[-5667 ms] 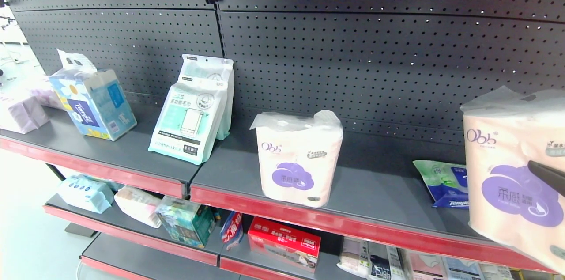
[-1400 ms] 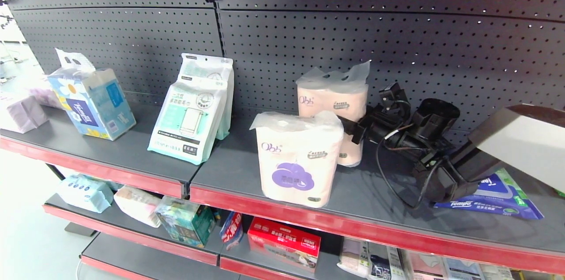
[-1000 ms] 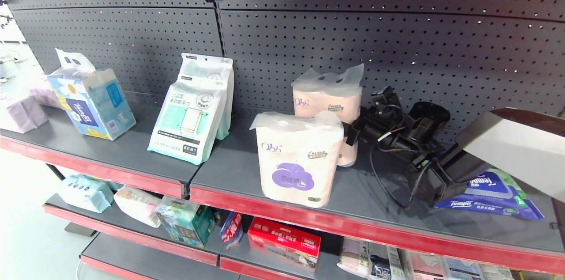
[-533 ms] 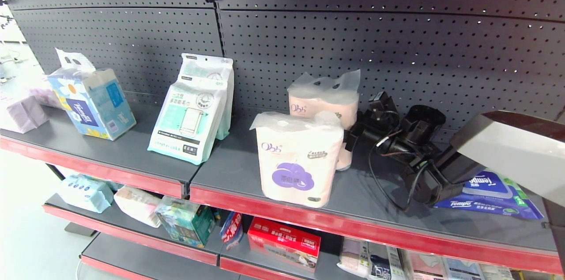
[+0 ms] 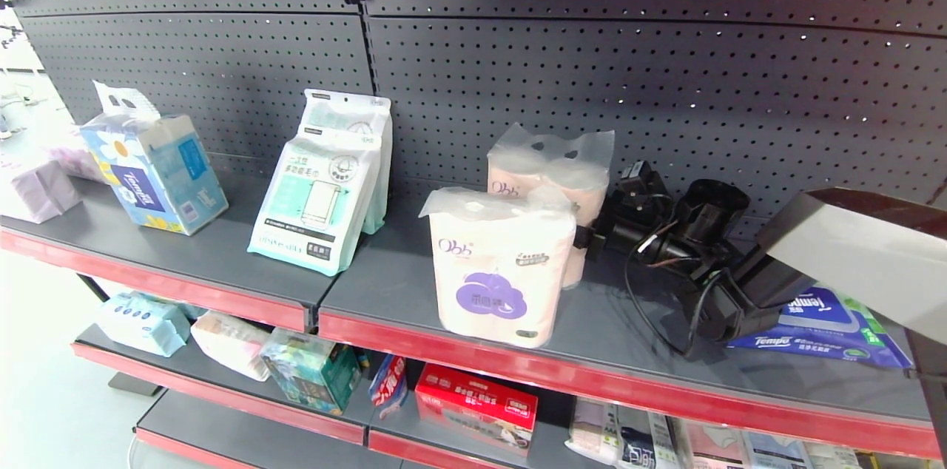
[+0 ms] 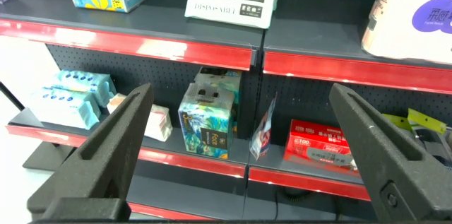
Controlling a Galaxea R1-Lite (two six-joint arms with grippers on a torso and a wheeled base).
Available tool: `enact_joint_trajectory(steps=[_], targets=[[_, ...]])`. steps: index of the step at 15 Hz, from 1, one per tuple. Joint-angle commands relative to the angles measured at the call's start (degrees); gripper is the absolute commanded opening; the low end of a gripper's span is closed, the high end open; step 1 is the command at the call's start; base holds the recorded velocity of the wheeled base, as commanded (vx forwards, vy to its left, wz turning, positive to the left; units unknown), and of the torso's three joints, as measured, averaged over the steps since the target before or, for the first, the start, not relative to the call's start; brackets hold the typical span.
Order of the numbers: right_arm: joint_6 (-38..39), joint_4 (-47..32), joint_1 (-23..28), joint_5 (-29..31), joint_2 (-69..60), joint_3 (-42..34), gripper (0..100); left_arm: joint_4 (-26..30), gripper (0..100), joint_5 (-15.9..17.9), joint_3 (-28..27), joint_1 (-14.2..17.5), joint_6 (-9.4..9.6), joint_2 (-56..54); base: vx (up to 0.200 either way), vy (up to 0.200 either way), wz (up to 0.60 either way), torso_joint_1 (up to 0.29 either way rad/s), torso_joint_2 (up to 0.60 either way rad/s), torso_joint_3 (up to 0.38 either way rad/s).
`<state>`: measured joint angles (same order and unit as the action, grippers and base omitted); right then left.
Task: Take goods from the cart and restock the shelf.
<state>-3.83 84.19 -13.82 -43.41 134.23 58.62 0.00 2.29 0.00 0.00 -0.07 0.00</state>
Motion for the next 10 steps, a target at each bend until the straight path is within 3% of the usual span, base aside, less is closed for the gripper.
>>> enact_joint_trajectory(steps=[1,7,10], targets=[[-0.04,-0.16,0.55,-0.10,-0.02,0.09,0,0.00,100,-0.01,0.00,0.00,-0.01,0.00,0.000,0.000,0.00,0.000,0.00,0.000],[-0.04,-0.16,0.38,-0.10,0.07,-0.09,0,0.00,100,-0.01,0.00,0.00,-0.01,0.00,0.000,0.000,0.00,0.000,0.00,0.000],[0.66,-0.25,0.46,-7.13,0.33,0.00,0,0.00,100,-0.01,0.00,0.00,-0.01,0.00,0.000,0.000,0.00,0.000,0.00,0.000]])
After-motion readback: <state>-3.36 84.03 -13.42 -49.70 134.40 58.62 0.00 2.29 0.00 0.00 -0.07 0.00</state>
